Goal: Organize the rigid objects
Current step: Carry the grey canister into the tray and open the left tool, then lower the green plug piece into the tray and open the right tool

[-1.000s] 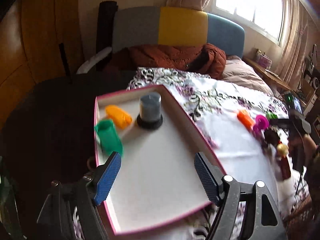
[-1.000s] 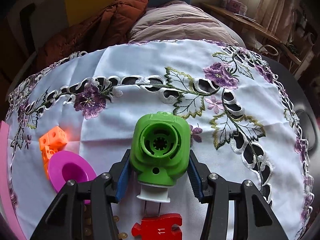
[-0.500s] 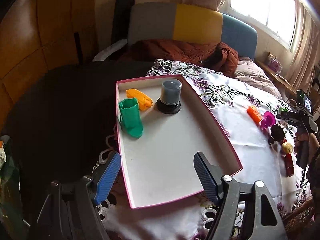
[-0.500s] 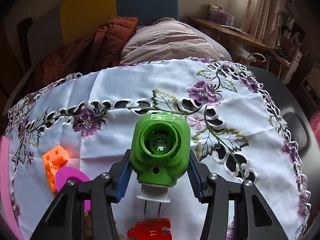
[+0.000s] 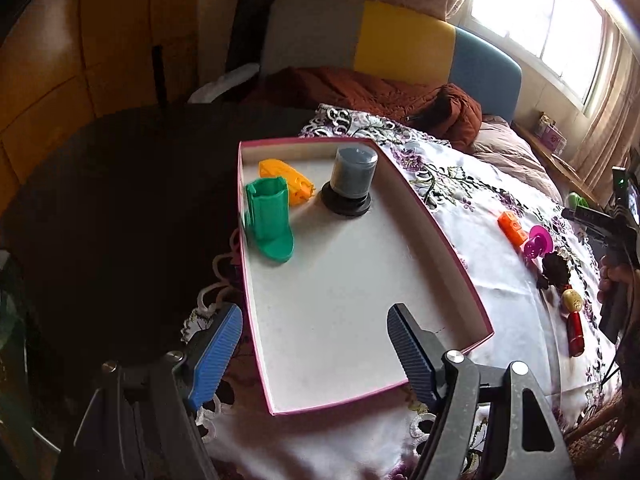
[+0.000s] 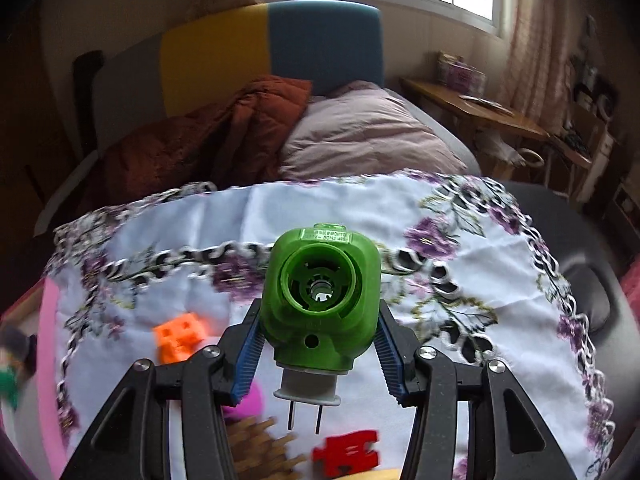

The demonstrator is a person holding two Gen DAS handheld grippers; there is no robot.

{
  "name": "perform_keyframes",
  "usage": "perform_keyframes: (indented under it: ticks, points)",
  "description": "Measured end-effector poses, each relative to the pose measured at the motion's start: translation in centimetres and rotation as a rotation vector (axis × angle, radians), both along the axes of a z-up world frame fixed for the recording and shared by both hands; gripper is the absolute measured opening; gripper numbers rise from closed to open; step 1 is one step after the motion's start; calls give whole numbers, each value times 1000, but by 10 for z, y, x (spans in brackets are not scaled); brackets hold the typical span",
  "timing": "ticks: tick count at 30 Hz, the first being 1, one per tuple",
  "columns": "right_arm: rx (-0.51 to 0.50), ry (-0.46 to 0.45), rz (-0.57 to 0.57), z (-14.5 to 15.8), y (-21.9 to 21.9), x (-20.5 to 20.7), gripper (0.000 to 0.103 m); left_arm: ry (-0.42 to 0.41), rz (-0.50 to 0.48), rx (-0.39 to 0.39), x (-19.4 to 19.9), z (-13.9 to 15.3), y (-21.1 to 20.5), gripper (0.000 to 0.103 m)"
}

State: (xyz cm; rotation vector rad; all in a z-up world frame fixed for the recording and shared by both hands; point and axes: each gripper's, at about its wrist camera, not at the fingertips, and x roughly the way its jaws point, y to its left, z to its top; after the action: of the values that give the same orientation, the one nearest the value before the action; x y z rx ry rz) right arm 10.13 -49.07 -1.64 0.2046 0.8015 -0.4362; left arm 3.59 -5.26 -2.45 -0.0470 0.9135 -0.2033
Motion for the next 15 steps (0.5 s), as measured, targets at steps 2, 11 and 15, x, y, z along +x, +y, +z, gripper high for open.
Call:
perform_keyframes:
  ticks: [2, 11, 15]
  points:
    - [-9, 5, 66, 8, 20, 3, 52, 6, 10, -5, 1, -2, 3, 76]
    - [11, 51, 477, 22, 159, 17, 52, -5, 53, -40, 2, 0, 27, 76]
    - [45, 86, 683, 18, 234, 19, 52, -2, 83, -59, 2, -1, 42, 76]
